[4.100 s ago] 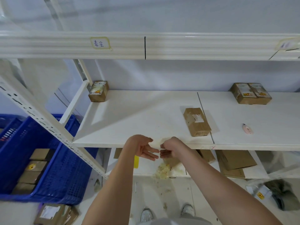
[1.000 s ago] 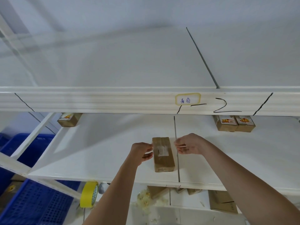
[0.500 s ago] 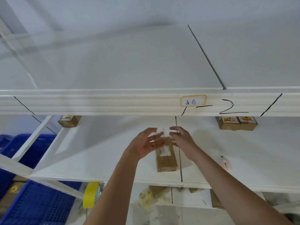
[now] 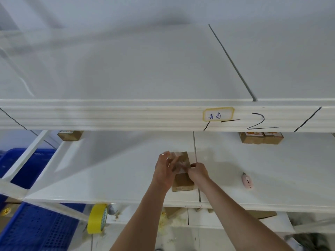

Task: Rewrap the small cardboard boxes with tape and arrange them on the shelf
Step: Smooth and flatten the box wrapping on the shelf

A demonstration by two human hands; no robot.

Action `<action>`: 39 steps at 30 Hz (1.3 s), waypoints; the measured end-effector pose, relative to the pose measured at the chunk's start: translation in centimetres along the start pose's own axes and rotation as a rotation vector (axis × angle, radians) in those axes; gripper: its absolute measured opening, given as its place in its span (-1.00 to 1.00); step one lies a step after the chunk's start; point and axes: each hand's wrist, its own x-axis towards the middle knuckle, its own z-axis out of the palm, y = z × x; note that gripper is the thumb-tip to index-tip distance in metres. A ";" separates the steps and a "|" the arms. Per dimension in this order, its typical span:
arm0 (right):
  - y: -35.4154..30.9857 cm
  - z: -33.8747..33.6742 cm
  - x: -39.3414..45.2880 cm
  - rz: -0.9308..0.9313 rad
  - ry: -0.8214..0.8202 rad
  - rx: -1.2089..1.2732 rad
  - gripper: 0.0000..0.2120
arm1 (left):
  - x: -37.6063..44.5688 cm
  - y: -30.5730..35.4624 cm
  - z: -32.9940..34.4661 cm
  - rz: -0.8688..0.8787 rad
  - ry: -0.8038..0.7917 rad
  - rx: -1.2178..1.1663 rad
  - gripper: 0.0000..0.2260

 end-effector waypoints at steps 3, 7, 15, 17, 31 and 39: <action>0.2 0.2 0.3 0.001 0.016 -0.005 -0.61 | 0.6 -0.5 -0.9 0.040 0.020 0.008 -0.70; 0.4 0.5 0.6 0.017 0.041 -0.023 -0.65 | 1.3 -1.2 -2.1 0.050 0.044 -0.001 -0.89; -0.9 0.7 0.5 0.090 0.055 -0.178 -0.80 | 1.0 -1.1 -1.8 0.080 0.037 0.129 -0.98; -0.9 0.5 0.2 0.076 0.053 -0.217 -0.73 | 0.5 -0.7 -1.7 0.080 -0.002 0.109 -0.96; -6.2 -3.2 -2.5 0.015 -0.198 0.761 -0.64 | -1.8 4.4 0.0 0.039 -0.255 -0.047 -0.86; -4.0 -5.2 -1.6 -0.036 -0.347 0.881 -0.71 | -1.8 3.8 -0.4 0.013 -0.199 0.001 -0.92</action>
